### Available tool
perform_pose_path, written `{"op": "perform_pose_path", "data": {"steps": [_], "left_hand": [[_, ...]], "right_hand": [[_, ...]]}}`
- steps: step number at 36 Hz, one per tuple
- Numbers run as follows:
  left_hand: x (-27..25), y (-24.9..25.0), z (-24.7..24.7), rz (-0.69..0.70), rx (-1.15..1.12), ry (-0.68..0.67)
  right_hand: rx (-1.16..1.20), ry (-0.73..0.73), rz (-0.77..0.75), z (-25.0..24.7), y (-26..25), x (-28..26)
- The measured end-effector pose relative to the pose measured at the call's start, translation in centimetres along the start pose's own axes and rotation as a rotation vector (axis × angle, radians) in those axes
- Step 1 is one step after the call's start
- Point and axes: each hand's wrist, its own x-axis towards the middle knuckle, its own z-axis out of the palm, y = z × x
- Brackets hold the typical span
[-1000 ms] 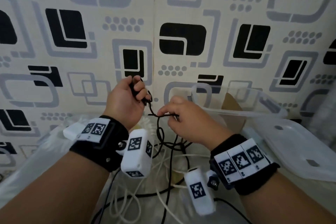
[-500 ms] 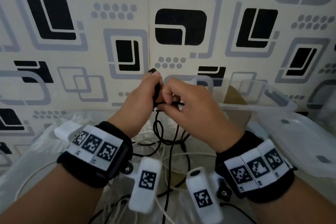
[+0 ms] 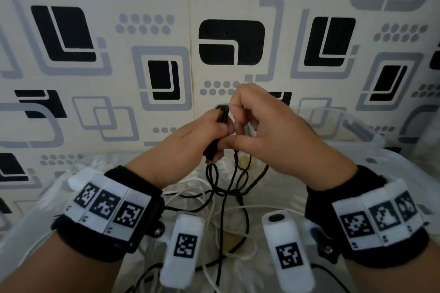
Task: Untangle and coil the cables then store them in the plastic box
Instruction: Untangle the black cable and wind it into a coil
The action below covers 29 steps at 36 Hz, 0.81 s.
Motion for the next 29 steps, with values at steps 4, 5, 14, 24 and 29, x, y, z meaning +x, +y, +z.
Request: {"op": "perform_pose_path", "data": {"steps": [4,5,14,24,29], "left_hand": [[-0.6,0.5,-0.3,0.007,0.059,-0.100],[-0.8,0.6,-0.3,0.005,0.060,-0.103],[-0.2,0.0,-0.5,0.011,0.205,0.091],[0.2,0.0,-1.6,-0.018,0.026,0.482],[0.3,-0.3,-1.9,-0.026,-0.028,0.522]], "right_hand": [[-0.181,0.065,-0.065,-0.2,0.1,0.1],[-0.211,0.072,-0.076,-0.2,0.1,0.1],[-0.150,-0.030,0.042,0.3,-0.4,-0.1],[0.538,-0.419,0.443,0.9,-0.1,-0.3],[0.542,-0.505,0.393,1.4,0.1,-0.6]]}}
